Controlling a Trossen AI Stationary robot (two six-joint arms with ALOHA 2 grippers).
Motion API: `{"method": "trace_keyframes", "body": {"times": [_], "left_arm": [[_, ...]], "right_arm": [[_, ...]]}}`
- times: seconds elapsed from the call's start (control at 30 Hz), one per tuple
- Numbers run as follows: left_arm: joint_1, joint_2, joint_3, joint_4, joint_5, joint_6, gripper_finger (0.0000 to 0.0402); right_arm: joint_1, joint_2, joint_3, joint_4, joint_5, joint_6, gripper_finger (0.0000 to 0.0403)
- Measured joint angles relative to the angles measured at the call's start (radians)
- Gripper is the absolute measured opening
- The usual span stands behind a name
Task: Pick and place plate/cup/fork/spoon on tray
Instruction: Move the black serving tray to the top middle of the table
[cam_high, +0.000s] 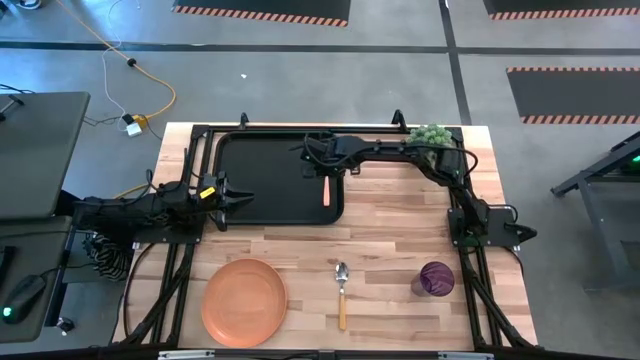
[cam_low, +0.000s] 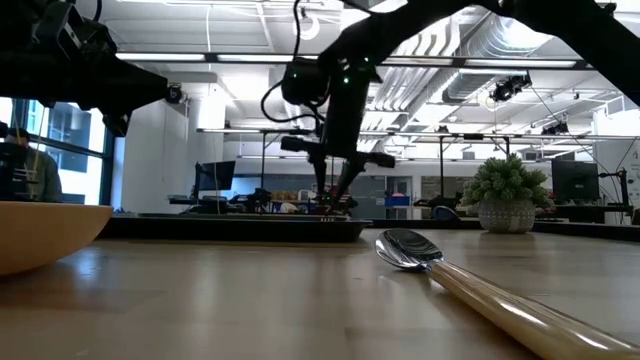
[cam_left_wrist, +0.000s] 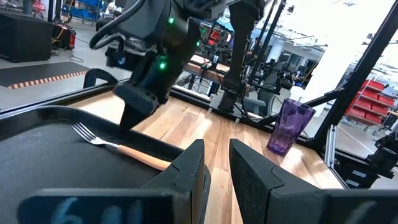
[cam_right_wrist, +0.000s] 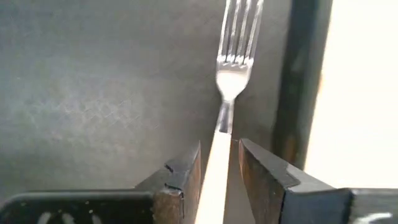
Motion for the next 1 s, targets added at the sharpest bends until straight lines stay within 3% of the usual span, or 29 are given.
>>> {"method": "trace_keyframes", "body": {"times": [0.33, 0.63, 1.0], "left_arm": [[0.0, 0.0, 0.0, 0.0, 0.0, 0.0, 0.0064], [0.0, 0.0, 0.0, 0.0, 0.0, 0.0, 0.0064], [0.0, 0.0, 0.0, -0.001, -0.001, -0.001, 0.0064]], "right_arm": [[0.0, 0.0, 0.235, -0.273, 0.036, -0.198, 0.0103], [0.0, -0.002, 0.537, -0.45, 0.16, -0.394, 0.0103], [-0.007, -0.353, 0.204, -0.442, 0.35, -0.391, 0.0103]]}}
